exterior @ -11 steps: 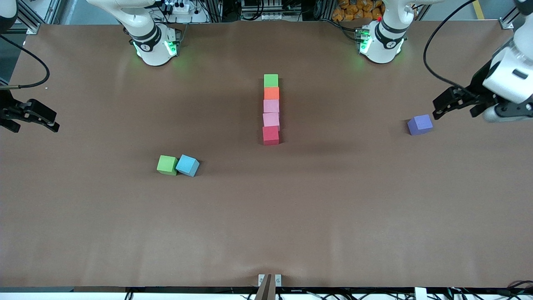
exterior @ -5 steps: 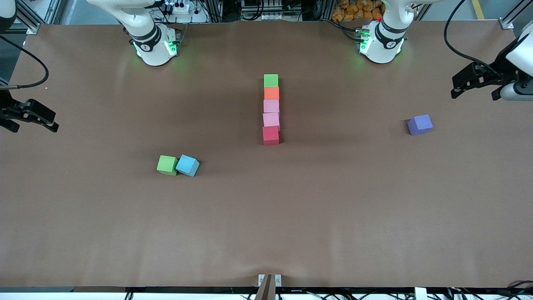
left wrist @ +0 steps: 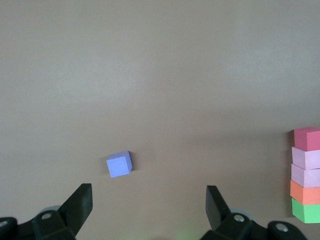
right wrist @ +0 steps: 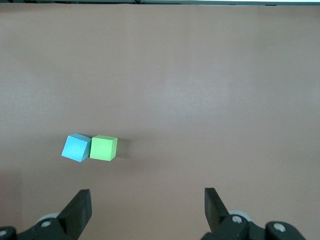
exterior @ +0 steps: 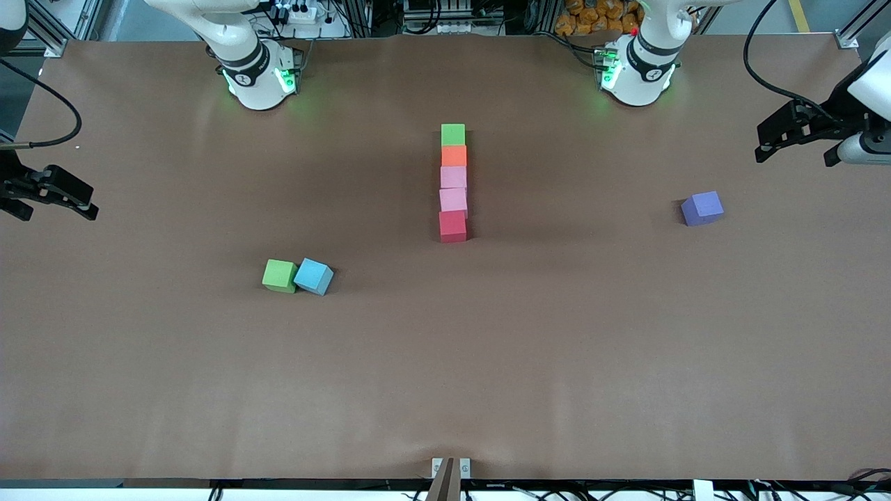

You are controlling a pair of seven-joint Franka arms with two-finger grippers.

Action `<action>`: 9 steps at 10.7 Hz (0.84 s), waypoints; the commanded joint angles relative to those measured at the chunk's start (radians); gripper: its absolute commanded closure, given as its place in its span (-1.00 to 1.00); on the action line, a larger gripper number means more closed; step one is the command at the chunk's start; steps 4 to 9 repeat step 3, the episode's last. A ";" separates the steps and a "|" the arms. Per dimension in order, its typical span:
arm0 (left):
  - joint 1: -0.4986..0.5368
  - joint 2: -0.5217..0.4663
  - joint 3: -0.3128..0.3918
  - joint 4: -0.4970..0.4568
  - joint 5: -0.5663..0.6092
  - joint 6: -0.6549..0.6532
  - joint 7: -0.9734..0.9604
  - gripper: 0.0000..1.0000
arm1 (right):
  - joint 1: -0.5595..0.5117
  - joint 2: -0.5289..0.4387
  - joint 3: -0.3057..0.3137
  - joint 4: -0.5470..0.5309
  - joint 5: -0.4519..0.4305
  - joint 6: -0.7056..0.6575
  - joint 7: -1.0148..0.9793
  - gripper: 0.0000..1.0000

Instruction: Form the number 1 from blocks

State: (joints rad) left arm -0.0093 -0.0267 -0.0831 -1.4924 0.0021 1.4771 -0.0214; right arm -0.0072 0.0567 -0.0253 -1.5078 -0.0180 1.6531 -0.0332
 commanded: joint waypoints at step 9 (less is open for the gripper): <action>0.012 0.010 -0.010 0.029 0.024 -0.029 0.026 -1.00 | -0.005 0.008 0.001 0.023 0.000 -0.019 -0.007 -1.00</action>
